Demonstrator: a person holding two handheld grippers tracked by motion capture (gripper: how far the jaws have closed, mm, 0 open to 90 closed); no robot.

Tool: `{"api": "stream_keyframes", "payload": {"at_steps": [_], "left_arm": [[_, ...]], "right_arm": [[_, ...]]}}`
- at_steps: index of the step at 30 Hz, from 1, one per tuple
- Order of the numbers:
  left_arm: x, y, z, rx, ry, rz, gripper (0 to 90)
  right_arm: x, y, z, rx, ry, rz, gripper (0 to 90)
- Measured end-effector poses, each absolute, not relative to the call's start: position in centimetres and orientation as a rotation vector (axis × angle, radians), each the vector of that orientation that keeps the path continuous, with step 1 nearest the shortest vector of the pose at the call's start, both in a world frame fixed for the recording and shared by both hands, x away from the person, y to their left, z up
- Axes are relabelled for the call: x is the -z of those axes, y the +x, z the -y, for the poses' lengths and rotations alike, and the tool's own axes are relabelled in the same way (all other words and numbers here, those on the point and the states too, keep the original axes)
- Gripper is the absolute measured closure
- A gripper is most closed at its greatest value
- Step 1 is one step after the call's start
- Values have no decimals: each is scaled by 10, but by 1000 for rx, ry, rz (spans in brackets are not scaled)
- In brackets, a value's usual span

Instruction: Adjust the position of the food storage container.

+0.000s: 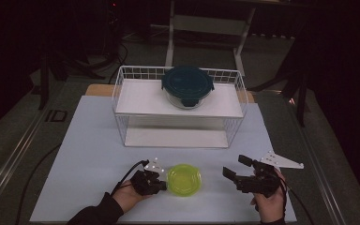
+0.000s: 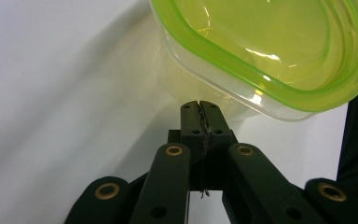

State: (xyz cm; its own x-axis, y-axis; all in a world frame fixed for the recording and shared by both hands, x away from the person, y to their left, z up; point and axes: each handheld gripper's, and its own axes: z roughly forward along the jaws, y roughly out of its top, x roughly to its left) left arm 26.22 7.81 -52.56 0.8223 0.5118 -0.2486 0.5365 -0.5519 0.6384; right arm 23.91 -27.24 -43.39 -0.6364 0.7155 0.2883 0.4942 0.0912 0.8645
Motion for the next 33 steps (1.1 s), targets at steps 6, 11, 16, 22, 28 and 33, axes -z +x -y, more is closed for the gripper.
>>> {"api": "stream_keyframes", "payload": {"at_steps": [6,11,16,22,28,33], "left_arm": [[528,264,-68,50,2273,-743,887],[529,266,-66,48,2255,-747,887],[526,267,-71,35,2258,-757,886],[514,266,-92,0,2206,-789,885],[496,260,-107,-16,2152,-797,882],[475,257,-121,6,2055,-830,832]], "right_arm": [[434,240,272,-1568,1217,-2160,108],[435,240,272,-1567,1218,-2161,108],[436,239,271,-1566,1213,-2165,108],[437,239,268,-1554,1202,-2172,107],[437,238,265,-1544,1193,-2172,108],[436,239,263,-1538,1183,-2173,108]]}}
